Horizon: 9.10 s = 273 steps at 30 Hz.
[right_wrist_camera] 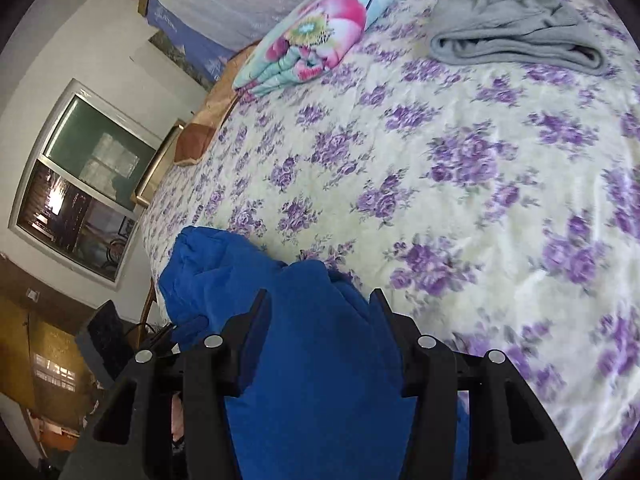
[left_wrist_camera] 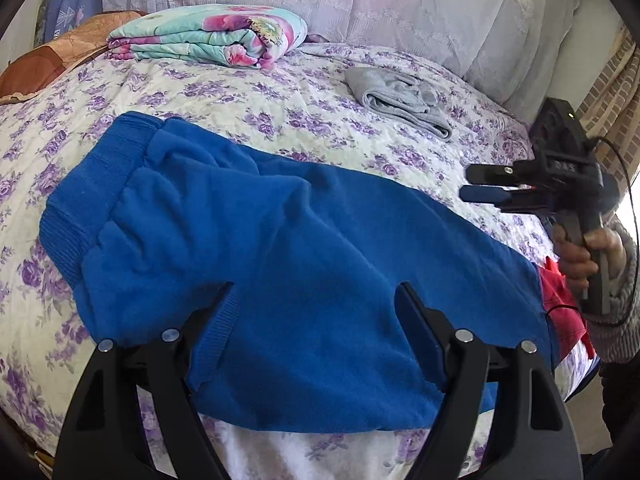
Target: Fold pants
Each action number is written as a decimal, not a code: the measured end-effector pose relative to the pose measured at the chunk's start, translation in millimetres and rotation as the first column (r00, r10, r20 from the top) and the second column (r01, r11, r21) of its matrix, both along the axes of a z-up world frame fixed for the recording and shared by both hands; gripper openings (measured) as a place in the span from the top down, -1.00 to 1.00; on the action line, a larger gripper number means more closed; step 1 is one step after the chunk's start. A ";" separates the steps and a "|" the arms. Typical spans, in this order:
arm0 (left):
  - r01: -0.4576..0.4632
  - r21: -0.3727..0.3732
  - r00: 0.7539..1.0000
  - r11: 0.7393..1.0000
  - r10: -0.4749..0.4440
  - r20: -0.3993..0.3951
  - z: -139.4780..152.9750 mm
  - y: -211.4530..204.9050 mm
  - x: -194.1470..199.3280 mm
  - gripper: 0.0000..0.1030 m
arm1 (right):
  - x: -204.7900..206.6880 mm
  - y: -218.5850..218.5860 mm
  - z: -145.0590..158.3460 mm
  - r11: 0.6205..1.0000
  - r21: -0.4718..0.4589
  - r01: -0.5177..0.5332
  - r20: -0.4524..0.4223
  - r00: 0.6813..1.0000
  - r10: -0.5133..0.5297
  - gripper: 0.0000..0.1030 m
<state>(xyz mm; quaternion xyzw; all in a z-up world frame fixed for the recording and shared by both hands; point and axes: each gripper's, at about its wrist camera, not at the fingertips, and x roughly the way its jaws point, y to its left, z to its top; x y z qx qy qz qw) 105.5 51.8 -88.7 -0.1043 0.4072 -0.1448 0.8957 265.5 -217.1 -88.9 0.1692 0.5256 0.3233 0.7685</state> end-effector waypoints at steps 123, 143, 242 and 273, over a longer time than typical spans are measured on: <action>-0.124 0.000 0.980 0.992 0.122 0.157 16.8 26.8 -36.3 -0.91 | -273.6 -100.7 56.1 0.806 -0.175 0.566 0.606 0.707 -0.365 0.76; -0.073 0.001 0.990 0.997 0.073 0.120 7.0 14.2 -33.9 -0.91 | -325.6 -226.1 -45.8 0.484 0.316 0.816 -0.057 0.526 -0.849 -0.40; -0.159 -0.070 0.985 0.985 0.163 0.055 -2.4 56.6 -24.5 -0.91 | -267.1 -14.6 -6.1 0.742 -0.586 0.325 0.514 0.857 0.031 0.58; -0.148 -0.042 0.987 0.988 0.150 0.054 -5.4 50.0 -25.1 -0.91 | -147.1 90.5 -1.8 0.959 -0.277 0.063 0.372 0.927 0.047 -0.41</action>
